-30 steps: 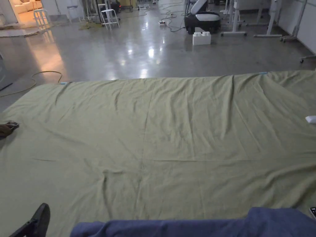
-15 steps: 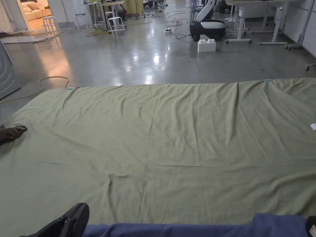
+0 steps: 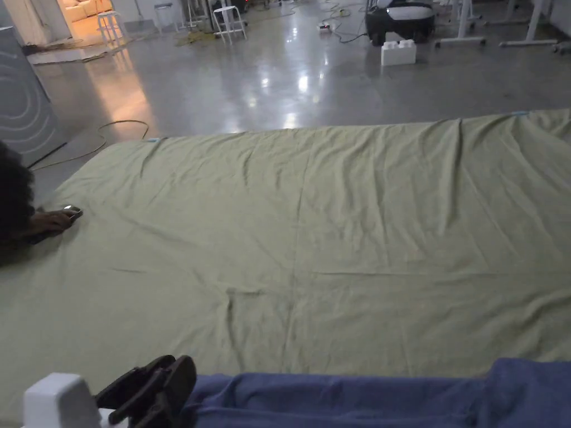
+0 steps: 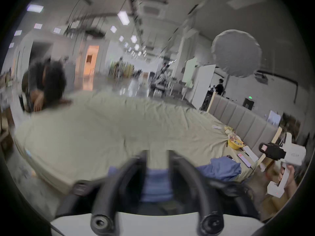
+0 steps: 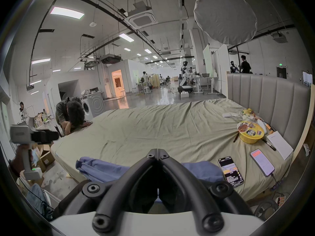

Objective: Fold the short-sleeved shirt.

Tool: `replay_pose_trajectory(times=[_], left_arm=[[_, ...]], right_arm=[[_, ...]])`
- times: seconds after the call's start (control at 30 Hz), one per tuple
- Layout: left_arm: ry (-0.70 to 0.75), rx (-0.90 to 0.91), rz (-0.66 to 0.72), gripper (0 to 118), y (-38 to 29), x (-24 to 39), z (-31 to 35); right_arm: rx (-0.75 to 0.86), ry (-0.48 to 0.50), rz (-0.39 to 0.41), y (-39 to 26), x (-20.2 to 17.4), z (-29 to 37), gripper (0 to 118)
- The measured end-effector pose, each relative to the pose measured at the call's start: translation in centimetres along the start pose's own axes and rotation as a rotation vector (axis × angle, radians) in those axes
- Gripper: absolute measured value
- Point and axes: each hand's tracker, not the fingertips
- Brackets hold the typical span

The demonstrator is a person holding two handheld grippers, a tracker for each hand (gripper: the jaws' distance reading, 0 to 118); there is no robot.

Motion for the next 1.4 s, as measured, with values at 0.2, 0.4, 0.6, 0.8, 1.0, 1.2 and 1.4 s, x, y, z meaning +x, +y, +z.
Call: replay_pose_trajectory(times=[0.2, 0.4, 0.6, 0.8, 1.0, 1.2, 1.4], left_arm=[[0.022, -0.211, 0.418, 84, -5.1, -11.3, -7.1], [-0.061, -0.161, 0.751, 84, -8.7, -17.0, -11.3], [-0.172, -0.183, 0.803, 14, -10.1, -15.4, -15.1], [-0.151, -0.192, 0.865, 10, -10.8, -15.4, -16.0], [-0.052, -0.107, 0.703, 9, -5.4, -15.3, -14.1], [0.061, -0.076, 0.387, 9, 1.7, -13.3, -11.7], [-0.126, -0.143, 0.062, 9, -1.2, 2.1, -15.2]], right_arm=[[-0.073, 0.0, 0.01, -1.4, 0.1, 0.3, 0], [-0.103, 0.011, -0.061, -2.5, 0.2, 0.5, 0], [-0.124, -0.01, -0.048, -2.4, -0.1, 0.4, 0], [-0.148, -0.019, -0.036, -2.6, -0.1, 0.3, 0], [-0.163, -0.015, -0.071, -2.7, 0.1, -0.3, 0], [-0.147, 0.009, -0.137, -3.0, 0.7, -0.8, 0], [-0.137, -0.002, -0.226, -3.7, 0.6, -1.3, 0]])
